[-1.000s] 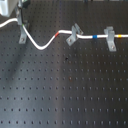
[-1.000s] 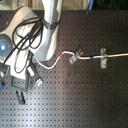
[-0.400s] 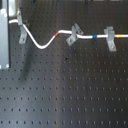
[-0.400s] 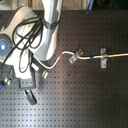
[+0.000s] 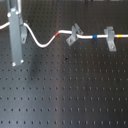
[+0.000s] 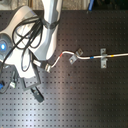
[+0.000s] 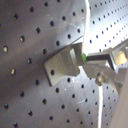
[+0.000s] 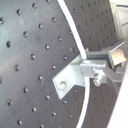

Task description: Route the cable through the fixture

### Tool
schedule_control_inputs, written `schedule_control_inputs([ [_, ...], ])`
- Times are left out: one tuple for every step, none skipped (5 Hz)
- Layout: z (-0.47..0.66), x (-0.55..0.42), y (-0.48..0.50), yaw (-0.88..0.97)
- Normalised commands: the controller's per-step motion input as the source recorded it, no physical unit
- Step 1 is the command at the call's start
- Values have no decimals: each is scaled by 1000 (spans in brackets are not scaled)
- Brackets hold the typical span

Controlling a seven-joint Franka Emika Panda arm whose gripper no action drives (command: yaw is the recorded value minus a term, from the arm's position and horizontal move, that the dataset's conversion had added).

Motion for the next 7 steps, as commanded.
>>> schedule_control_inputs([
  [-1,122,-145,-854],
  [-2,126,-135,-863],
  [-26,-81,-48,-46],
  [-20,-190,-50,223],
  [89,-208,-105,203],
  [281,-21,8,-20],
  [440,-131,-64,0],
])
